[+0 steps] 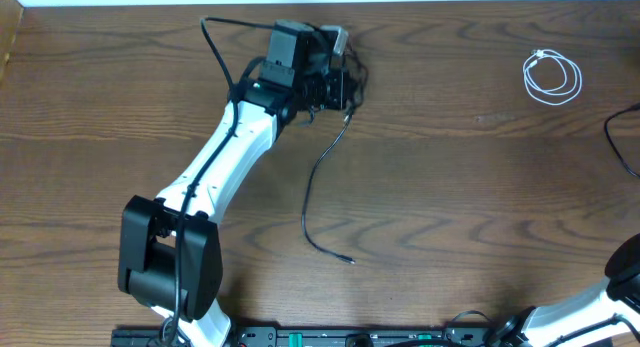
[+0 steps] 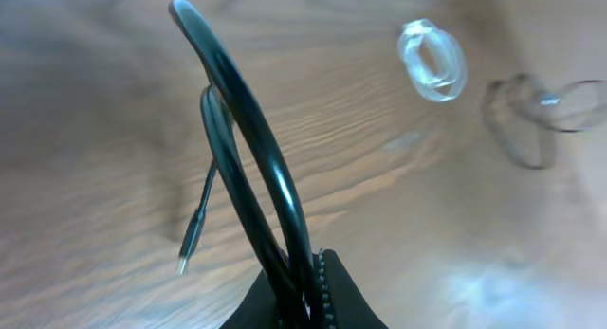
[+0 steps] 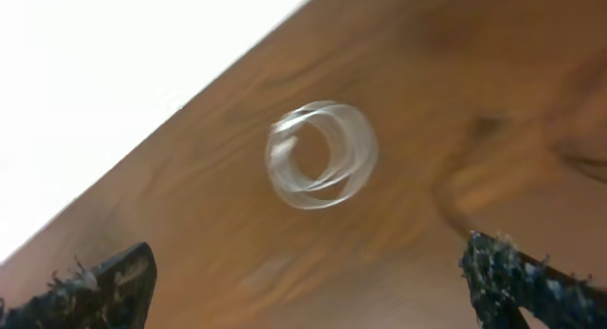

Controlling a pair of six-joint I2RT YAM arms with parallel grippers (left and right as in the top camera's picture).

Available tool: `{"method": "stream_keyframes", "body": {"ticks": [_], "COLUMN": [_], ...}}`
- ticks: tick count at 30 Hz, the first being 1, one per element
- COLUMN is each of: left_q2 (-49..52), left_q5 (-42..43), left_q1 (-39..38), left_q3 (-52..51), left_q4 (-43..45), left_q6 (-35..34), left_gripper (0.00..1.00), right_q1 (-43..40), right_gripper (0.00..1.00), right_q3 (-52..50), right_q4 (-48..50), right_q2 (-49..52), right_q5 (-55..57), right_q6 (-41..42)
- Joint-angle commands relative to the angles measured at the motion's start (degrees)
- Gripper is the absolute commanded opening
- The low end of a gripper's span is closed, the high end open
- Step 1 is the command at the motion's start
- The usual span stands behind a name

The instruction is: Untangle cables

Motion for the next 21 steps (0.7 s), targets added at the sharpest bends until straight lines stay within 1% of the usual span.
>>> {"method": "stream_keyframes", "body": {"ticks": [1, 3, 6, 10, 12, 15, 21], "left_q2": [-0.1, -0.1, -0.1, -0.1, -0.1, -0.1, -0.1], "left_q5": [8.5, 10.6, 13.2, 18.3, 21.6, 25.1, 35.3], "left_q1": [0.2, 0.3, 0.8, 1.1, 1.1, 1.1, 1.1], "left_q3": [6.2, 8.7, 12.0, 14.5, 14.6, 14.6, 14.6], "left_q4": [0.2, 0.3, 1.2, 3.9, 6.2, 7.1, 6.9], "left_q6": [-2.5, -4.2, -7.8, -11.5, -13.1, -12.3, -6.0], "left_gripper": [0.08, 0.08, 0.08, 0.07, 0.08, 0.07, 0.07], "right_q1": [3.0, 4.9, 8.6, 15.5, 20.4, 25.5, 33.0], "right_gripper": [0.99, 0.99, 0.99, 0.99, 0.99, 0.98, 0.91], "right_q3": [0.6, 0.6, 0.6, 0.5, 0.5, 0.5, 0.5], "right_q4": [-2.4, -4.6, -7.6, -8.7, -8.6, -7.8, -0.4], "right_q2": [-2.4, -2.4, -2.4, -2.4, -2.4, -2.3, -2.3], "right_q5": [-22.9, -27.4, -29.2, -29.3, -29.4, -29.4, -28.4], "right_q6": [-12.9, -15.7, -19.1, -19.3, -17.6, -15.0, -7.6]}}
